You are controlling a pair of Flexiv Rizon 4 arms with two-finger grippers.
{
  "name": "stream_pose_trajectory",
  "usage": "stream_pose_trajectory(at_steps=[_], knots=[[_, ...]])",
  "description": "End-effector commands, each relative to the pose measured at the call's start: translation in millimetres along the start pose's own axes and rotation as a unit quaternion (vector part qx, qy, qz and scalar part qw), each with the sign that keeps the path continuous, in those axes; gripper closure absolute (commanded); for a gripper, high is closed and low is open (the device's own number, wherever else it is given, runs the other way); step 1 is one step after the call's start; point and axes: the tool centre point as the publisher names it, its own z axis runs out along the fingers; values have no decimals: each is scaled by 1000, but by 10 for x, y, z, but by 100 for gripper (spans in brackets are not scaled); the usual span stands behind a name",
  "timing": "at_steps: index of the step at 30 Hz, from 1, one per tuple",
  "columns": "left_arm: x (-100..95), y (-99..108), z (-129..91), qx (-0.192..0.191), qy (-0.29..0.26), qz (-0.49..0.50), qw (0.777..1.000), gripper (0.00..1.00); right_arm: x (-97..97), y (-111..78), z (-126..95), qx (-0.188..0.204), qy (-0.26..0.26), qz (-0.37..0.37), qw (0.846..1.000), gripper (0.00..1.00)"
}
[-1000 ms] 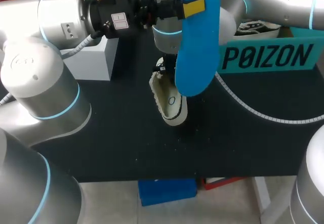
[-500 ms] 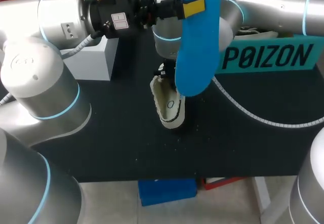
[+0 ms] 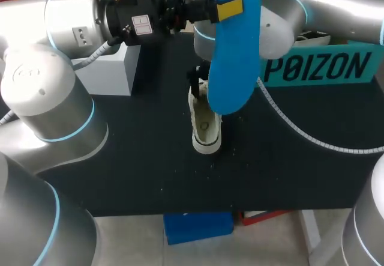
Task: Take the shoe out of the shoebox, open the shoe tongue, remove and reinsert the insole, then place the shoe into the shoebox
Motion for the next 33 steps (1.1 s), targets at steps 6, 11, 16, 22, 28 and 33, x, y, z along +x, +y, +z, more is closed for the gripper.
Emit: stream_pose_trajectory(at_steps=[6, 11, 16, 22, 28, 33], knots=[[13, 11, 4, 0, -2, 0, 1000, 100, -178, -190, -529, -32, 247, -1, 968, 0], [13, 11, 4, 0, -2, 0, 1000, 100, -117, -208, -741, -58, 336, -64, 938, 0], [13, 11, 4, 0, -2, 0, 1000, 100, -117, -208, -741, -58, 336, -64, 938, 0], [13, 11, 4, 0, -2, 0, 1000, 100, -117, -208, -741, -58, 336, -64, 938, 0], [13, 11, 4, 0, -2, 0, 1000, 100, -229, -217, -922, -37, 431, -5, 902, 0], [13, 11, 4, 0, -2, 0, 1000, 100, -268, -163, -1027, -42, 467, 9, 883, 0]])
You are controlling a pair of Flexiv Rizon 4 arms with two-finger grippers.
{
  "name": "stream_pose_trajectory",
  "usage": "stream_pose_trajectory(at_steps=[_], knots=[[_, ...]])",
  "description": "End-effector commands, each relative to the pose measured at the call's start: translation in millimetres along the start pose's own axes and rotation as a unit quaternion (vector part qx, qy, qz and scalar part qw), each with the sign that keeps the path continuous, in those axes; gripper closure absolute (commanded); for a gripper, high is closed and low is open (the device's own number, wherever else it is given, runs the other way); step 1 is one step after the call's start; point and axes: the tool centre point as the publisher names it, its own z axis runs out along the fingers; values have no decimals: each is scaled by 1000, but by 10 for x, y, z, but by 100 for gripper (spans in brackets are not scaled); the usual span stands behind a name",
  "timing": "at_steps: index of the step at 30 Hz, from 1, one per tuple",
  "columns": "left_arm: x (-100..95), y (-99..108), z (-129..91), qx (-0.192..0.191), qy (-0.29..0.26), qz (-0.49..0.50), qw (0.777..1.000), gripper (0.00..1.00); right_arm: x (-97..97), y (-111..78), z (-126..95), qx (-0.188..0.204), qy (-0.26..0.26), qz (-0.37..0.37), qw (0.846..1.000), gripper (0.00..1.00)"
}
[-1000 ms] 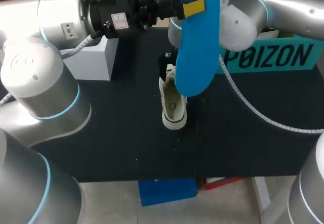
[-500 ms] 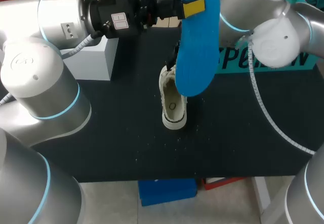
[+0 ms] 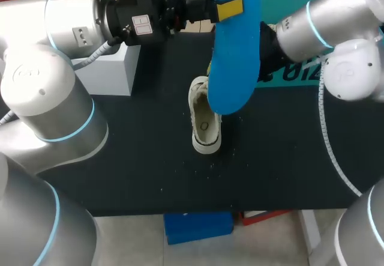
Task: Take the shoe out of the shoebox, open the shoe tongue, remove and reinsert the insole, then place the shoe into the shoebox
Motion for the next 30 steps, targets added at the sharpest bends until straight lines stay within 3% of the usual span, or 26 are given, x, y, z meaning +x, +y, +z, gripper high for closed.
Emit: stream_pose_trajectory(at_steps=[1, 19, 28, 30], knots=[[14, 11, 4, 0, -2, 0, 1000, 100, -57, -14, -101, -8, 134, 4, 991, 0], [14, 11, 4, 0, -2, 0, 1000, 100, -60, 30, -278, -12, 235, 47, 971, 0], [14, 11, 4, 0, -2, 0, 1000, 100, -49, 56, -329, -23, 244, 57, 968, 0], [11, -2, 7, -43, -29, 101, 994, 100, -49, 56, -329, -23, 244, 57, 968, 0]])
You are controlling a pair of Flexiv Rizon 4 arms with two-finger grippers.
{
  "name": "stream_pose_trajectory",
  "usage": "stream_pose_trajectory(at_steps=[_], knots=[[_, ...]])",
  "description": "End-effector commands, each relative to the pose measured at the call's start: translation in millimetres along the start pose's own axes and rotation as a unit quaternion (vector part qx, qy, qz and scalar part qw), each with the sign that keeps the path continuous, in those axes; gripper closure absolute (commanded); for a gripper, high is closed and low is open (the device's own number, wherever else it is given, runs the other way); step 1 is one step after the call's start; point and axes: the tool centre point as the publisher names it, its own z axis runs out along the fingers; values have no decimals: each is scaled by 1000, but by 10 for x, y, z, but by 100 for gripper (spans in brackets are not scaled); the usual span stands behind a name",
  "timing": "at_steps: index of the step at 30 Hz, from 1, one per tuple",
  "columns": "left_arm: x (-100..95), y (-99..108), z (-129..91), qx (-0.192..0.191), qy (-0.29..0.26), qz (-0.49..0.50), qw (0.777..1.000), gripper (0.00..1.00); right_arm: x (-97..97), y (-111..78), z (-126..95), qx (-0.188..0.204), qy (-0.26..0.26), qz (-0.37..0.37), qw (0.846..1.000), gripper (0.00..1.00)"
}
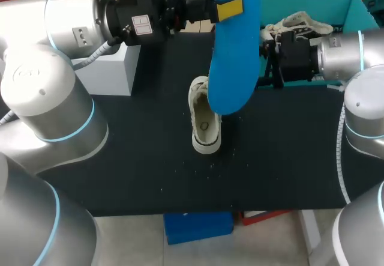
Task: Take the shoe out of the shoebox, open the shoe tongue, remove and reinsert the insole, then place the shoe into the shoebox
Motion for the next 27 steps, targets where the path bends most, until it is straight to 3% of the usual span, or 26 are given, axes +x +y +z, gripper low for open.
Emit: stream_pose_trajectory(at_steps=[1, 3, 8, 13, 17, 27], knots=[[14, 5, 12, -68, -46, 153, 985, 100, -18, -43, 5, -5, 14, -1, 1000, 0], [31, 29, 44, -117, -85, 244, 959, 100, -18, -43, 5, -5, 14, -1, 1000, 0], [31, 165, 112, -159, -145, 350, 912, 100, -18, -43, 5, -5, 14, -1, 1000, 0], [14, 327, 146, -162, -130, 390, 897, 100, -18, -43, 5, -5, 14, -1, 1000, 0], [-10, 461, 191, -191, -100, 428, 878, 100, -18, -43, 5, -5, 14, -1, 1000, 0], [-33, 492, 204, -200, -89, 419, 881, 100, -18, -43, 5, -5, 14, -1, 1000, 0]])
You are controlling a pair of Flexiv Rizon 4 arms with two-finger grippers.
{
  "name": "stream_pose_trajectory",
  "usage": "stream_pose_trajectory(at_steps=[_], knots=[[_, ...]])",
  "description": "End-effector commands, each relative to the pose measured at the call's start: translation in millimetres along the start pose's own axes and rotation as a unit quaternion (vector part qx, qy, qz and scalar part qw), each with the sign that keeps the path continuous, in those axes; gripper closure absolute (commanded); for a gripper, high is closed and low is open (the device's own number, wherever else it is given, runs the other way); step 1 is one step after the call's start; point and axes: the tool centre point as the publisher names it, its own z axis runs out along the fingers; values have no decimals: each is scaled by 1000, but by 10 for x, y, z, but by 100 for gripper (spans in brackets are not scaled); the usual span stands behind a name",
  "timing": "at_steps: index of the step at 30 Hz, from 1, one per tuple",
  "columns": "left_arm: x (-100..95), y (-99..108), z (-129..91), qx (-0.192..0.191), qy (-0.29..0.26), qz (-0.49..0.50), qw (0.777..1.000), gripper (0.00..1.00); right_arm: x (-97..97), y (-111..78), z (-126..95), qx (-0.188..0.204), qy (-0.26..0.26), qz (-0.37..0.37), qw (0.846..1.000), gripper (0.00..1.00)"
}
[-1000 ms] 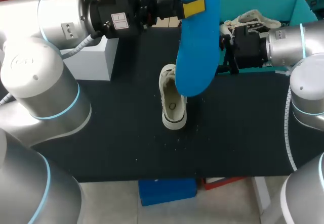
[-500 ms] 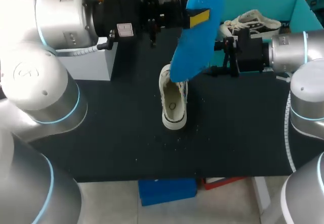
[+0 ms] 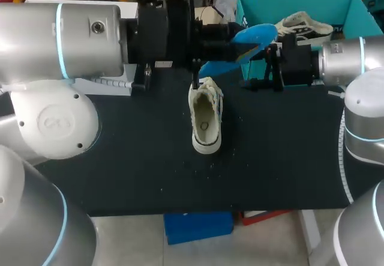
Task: Take the shoe out of the shoebox, open the shoe tongue, remove and reinsert the insole, then place the shoe into the shoebox
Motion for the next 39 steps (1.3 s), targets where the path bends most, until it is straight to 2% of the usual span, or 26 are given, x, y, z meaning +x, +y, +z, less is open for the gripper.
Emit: stream_pose_trajectory(at_steps=[1, 9, 10, 12, 14, 15, 19, 26, 34, 35, 39], knots=[[-26, -50, 40, -33, 1, 43, 999, 100, -7, -2, 12, -1, 1, 0, 1000, 0], [-26, -50, 40, -33, 1, 43, 999, 100, -7, -2, 12, -1, 1, 0, 1000, 0], [53, -130, 46, -16, -8, 74, 997, 100, -7, -2, 12, -1, 1, 0, 1000, 0], [168, -153, 51, 2, -24, 118, 993, 100, -7, -2, 12, -1, 1, 0, 1000, 0], [346, -124, 62, 3, -31, 160, 987, 100, -7, -2, 12, -1, 1, 0, 1000, 0], [423, -93, 60, 15, -35, 179, 983, 100, -7, -2, 12, -1, 1, 0, 1000, 0], [629, 151, 58, 22, -55, 215, 975, 100, -7, -2, 12, -1, 1, 0, 1000, 0], [855, 443, 79, 67, -77, 273, 957, 100, -7, -2, 12, -1, 1, 0, 1000, 0], [1122, 755, 100, 77, -68, 324, 940, 100, -7, -2, 12, -1, 1, 0, 1000, 0], [1156, 778, 95, 65, -63, 324, 942, 100, -7, -2, 12, -1, 1, 0, 1000, 0], [1156, 778, 95, 65, -63, 324, 942, 100, -7, -2, 12, -1, 1, 0, 1000, 0]])
